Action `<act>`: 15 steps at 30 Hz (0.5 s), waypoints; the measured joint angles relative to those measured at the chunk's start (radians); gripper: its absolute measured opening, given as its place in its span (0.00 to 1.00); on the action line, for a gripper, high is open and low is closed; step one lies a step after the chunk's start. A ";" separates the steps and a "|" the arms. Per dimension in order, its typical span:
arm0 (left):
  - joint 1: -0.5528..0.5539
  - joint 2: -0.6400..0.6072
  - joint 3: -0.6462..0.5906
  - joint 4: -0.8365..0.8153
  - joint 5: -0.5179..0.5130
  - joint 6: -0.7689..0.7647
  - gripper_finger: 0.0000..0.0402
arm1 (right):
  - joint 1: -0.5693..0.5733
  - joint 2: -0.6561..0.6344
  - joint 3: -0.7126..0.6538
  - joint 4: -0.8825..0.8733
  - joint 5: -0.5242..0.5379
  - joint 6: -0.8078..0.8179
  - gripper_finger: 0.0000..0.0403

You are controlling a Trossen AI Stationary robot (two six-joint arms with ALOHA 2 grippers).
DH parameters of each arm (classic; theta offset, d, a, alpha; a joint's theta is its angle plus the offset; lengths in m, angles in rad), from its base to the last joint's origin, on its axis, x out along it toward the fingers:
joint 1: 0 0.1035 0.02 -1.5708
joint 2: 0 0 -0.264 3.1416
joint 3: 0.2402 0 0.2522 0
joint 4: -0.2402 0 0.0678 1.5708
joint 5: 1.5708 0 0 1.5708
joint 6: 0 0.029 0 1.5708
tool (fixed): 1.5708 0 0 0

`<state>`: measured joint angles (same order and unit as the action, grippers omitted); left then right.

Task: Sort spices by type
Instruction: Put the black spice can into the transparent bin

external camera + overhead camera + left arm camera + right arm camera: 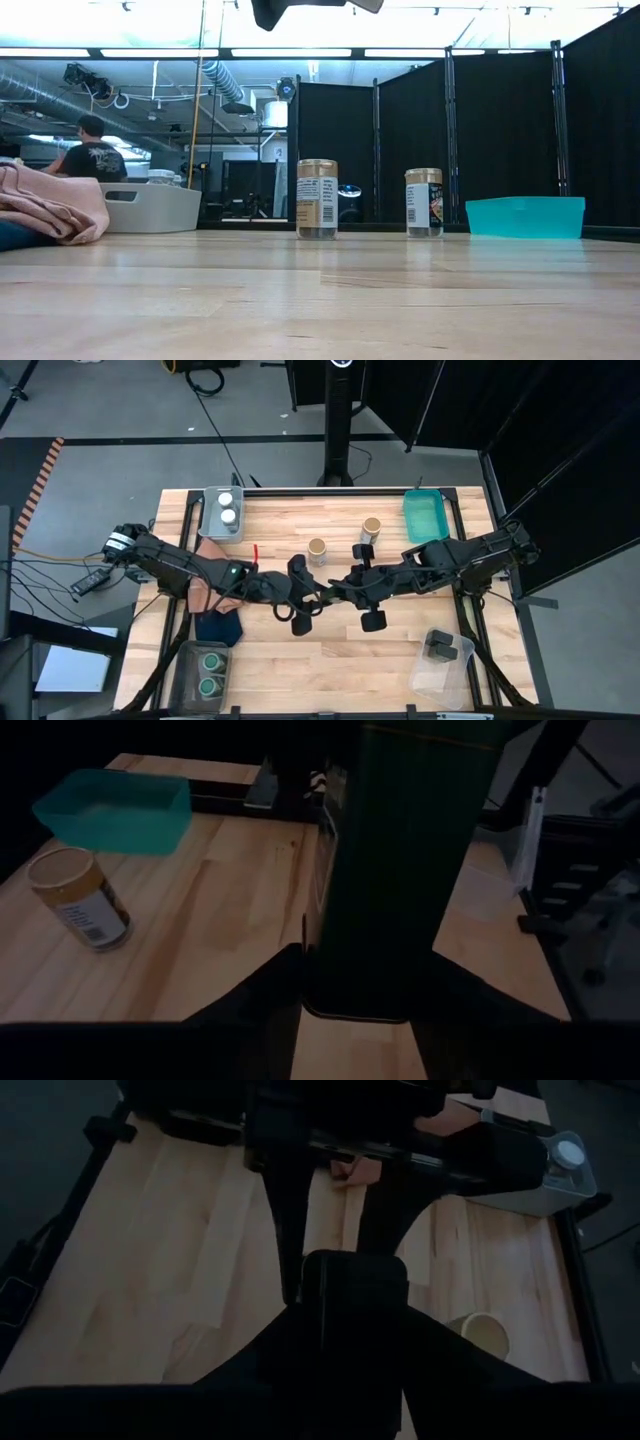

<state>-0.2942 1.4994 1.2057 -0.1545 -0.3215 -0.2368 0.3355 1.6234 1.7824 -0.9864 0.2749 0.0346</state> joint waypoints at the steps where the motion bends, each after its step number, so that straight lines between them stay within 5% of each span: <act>1: 0.001 0.000 0.000 0.001 0.008 0.007 0.41 | 0.000 0.000 0.000 -0.001 0.000 0.000 0.34; 15: -0.001 -0.002 0.000 -0.114 0.079 -0.028 0.73 | 0.020 -0.005 0.000 -0.140 -0.007 0.089 0.34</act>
<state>-0.2947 1.4975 1.2060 -0.2681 -0.2428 -0.2651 0.3558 1.6188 1.7824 -1.1262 0.2675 0.1234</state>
